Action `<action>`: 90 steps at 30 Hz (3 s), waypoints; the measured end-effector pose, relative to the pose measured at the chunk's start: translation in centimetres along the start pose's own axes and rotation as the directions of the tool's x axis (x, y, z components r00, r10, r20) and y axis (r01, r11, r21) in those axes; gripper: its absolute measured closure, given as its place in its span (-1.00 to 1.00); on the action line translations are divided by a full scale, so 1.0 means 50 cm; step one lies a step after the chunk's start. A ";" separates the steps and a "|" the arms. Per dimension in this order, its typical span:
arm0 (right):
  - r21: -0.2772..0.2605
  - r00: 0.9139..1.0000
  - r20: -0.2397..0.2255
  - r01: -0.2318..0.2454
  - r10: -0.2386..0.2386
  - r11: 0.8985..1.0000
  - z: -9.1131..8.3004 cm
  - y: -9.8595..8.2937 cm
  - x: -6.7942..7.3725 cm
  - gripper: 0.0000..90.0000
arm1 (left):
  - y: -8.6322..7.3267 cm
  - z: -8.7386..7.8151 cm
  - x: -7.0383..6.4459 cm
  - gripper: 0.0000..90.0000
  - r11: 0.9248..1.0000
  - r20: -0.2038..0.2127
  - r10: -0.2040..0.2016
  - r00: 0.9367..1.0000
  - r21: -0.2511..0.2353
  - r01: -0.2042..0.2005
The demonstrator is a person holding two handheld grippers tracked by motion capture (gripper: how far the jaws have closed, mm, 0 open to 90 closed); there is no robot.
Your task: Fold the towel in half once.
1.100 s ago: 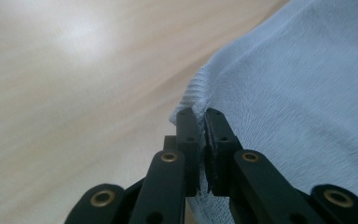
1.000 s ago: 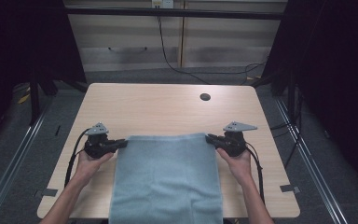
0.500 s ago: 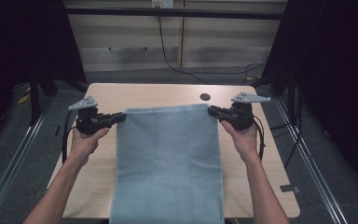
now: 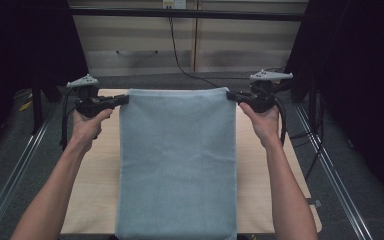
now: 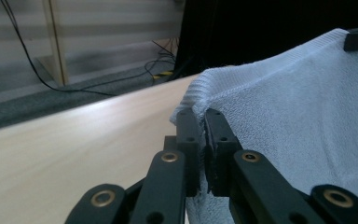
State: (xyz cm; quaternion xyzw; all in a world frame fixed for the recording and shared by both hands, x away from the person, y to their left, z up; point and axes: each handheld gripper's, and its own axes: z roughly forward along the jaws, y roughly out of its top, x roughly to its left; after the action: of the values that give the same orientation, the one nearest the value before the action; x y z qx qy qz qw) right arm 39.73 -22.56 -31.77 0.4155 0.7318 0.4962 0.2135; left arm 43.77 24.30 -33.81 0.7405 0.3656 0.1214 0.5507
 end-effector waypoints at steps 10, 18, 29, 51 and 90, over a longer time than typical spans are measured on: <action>-0.087 1.000 -0.004 -0.021 0.020 0.996 -0.024 0.056 -0.013 0.87 | 0.047 -0.020 -0.021 0.91 0.997 0.022 0.032 0.999 -0.072 -0.030; -0.096 0.998 -0.066 -0.018 0.012 0.995 -0.069 -0.026 0.021 0.87 | -0.003 -0.067 -0.071 0.91 0.994 0.072 0.088 0.994 -0.073 -0.082; -0.066 0.987 -0.153 0.043 -0.053 0.997 -0.150 -0.132 0.100 0.87 | -0.134 -0.151 -0.117 0.91 0.995 0.131 0.090 0.987 -0.049 -0.084; 0.125 0.983 -0.186 0.012 0.011 0.992 -0.191 -0.389 0.226 0.87 | -0.383 -0.183 -0.205 0.91 0.978 0.131 0.026 0.991 0.203 -0.053; 0.319 0.999 0.041 -0.046 0.035 0.947 0.120 -0.363 0.058 0.89 | -0.344 0.090 -0.021 0.92 0.949 -0.052 -0.033 0.998 0.310 0.047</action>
State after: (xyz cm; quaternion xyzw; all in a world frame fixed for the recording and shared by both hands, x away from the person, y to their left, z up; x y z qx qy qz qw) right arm 35.29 -19.83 -50.37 0.4683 0.7900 0.3678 0.1459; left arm 38.65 22.47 -50.76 0.8074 0.4078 0.0680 0.4209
